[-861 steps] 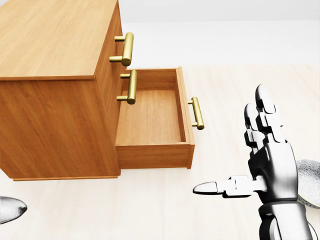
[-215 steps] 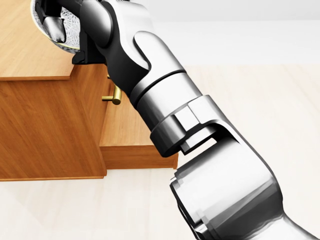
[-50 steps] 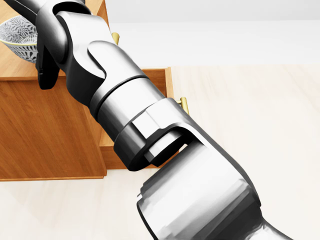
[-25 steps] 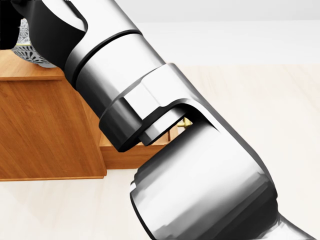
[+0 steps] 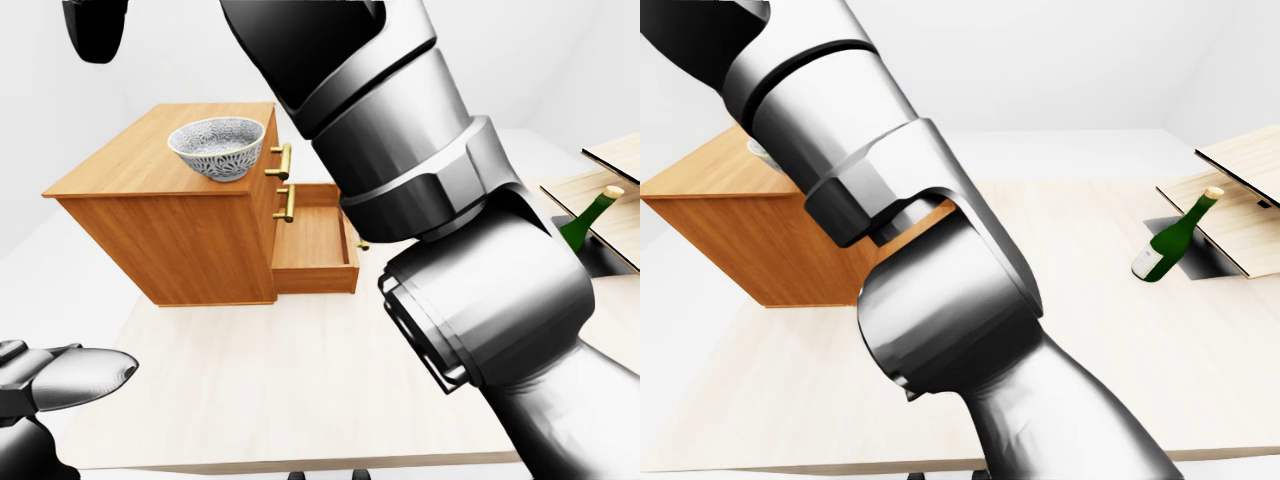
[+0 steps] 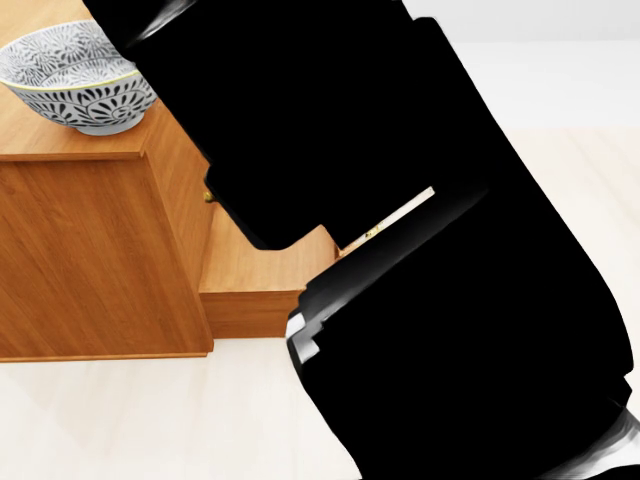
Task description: Put the bowl on top of the cabinet.
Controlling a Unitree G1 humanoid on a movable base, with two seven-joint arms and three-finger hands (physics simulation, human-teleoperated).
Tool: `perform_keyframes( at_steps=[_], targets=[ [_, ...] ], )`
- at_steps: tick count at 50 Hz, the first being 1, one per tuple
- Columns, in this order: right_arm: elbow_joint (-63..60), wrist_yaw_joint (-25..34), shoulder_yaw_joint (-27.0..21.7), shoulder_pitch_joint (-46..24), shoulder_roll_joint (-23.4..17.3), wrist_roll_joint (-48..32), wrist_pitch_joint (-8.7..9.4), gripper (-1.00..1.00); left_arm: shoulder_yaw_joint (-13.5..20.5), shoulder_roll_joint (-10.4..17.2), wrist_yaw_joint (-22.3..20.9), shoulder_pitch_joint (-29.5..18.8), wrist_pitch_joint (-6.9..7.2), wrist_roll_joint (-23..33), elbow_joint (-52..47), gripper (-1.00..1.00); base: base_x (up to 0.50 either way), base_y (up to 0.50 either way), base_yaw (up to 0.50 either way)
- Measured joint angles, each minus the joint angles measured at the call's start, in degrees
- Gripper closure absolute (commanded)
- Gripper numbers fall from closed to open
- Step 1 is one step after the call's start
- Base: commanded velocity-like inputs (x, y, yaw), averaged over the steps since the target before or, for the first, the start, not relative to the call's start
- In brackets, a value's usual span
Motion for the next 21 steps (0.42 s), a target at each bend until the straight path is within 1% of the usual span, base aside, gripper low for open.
perform_keyframes(
  at_steps=[7, 14, 21],
  targets=[
    [-11.7, 2.2, -0.8, 2.5, -2.3, 4.6, 0.00, -1.00, -0.4, -0.3, -0.3, 0.1, 0.00, 0.7, -0.1, -1.00, 0.00, 0.00, 0.00],
    [-24.8, 3.6, -0.7, 7.6, -5.5, 7.7, 0.00, -1.00, -0.9, -0.6, -0.7, 0.2, 0.00, 1.6, -0.3, -1.00, 0.00, 0.00, 0.00],
    [-37.0, 5.4, -0.7, 12.3, -9.1, 9.0, 0.00, -1.00, -1.4, -1.0, -1.1, 0.1, 0.00, 2.6, -0.4, -1.00, 0.00, 0.00, 0.00]
  ],
)
